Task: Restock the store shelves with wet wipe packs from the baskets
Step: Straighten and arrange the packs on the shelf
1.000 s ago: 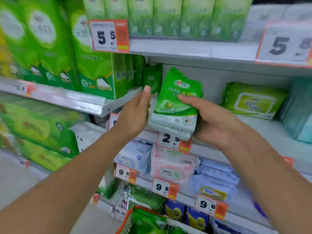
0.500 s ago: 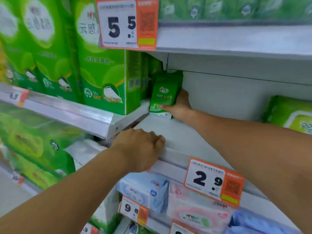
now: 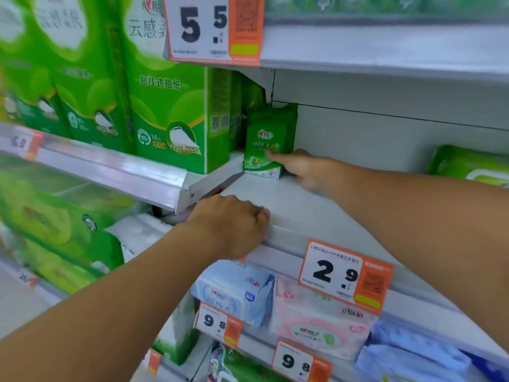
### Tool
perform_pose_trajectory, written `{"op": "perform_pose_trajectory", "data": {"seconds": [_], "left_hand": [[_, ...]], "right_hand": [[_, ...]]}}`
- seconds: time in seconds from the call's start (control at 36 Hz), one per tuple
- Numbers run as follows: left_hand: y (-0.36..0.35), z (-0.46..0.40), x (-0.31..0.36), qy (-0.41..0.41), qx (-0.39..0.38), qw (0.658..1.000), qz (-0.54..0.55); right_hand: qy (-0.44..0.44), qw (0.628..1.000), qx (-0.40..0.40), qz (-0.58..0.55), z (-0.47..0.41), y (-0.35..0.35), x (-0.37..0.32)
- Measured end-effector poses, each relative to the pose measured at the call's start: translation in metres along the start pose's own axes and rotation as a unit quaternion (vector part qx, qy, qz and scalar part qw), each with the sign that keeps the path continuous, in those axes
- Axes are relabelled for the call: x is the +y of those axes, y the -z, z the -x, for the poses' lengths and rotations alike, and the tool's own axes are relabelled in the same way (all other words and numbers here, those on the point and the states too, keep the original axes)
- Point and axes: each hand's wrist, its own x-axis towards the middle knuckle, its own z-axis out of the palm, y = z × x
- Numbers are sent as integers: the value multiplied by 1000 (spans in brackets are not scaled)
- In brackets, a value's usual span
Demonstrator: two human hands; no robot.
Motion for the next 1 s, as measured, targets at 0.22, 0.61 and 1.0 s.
{"op": "perform_pose_trajectory", "data": {"seconds": [0.22, 0.61, 1.0], "left_hand": [[-12, 24, 20, 4, 122, 987, 106], [-251, 267, 131, 155, -138, 959, 193], [-286, 267, 98, 219, -236, 921, 220]], "right_hand": [[132, 987, 83, 41, 151, 21, -21], [-96, 972, -99, 189, 451, -79, 289], [-298, 945, -136, -17, 437, -109, 317]]}}
